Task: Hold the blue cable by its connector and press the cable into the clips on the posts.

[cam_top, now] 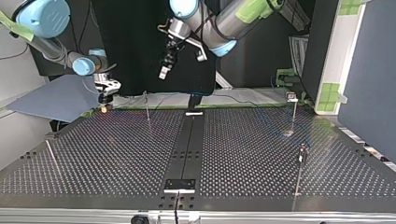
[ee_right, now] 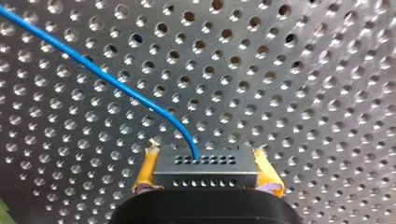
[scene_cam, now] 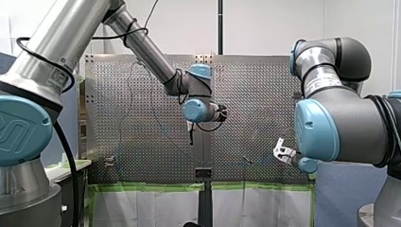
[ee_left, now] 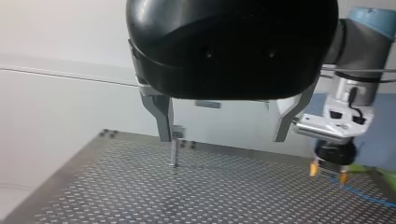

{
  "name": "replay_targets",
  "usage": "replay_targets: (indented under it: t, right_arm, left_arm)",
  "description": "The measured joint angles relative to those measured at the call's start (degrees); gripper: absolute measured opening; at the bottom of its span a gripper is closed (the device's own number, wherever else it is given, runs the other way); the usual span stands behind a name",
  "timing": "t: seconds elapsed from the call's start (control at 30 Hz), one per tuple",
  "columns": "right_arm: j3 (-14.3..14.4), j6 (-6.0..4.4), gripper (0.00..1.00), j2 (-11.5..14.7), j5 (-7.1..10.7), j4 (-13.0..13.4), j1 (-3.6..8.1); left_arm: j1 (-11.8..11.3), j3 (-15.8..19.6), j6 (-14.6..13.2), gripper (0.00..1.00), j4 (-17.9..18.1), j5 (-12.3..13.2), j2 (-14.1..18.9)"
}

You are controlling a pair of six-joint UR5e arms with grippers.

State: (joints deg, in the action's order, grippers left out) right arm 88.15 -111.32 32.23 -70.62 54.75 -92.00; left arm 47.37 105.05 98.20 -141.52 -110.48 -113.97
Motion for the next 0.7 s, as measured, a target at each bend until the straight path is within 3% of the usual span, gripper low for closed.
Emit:
replay_targets:
  t: [0.47, 0.57, 0.7]
  right_arm:
    - [5.12, 0.1, 0.0, 5.93, -0.8, 0.01, -0.1]
    - [6.14, 0.63, 0.0, 7.13, -1.46, -0.13, -0.33]
    - [7.0, 2.13, 0.0, 8.88, -2.61, -0.76, -0.84]
  left_arm:
    - [-0.8, 6.93, 3.86, 1.0, 6.89, -0.2, 6.92]
    - [-0.49, 8.25, 3.9, 1.0, 8.21, -0.27, 8.05]
    - [0.04, 9.89, 4.08, 1.0, 9.84, -0.76, 7.61]
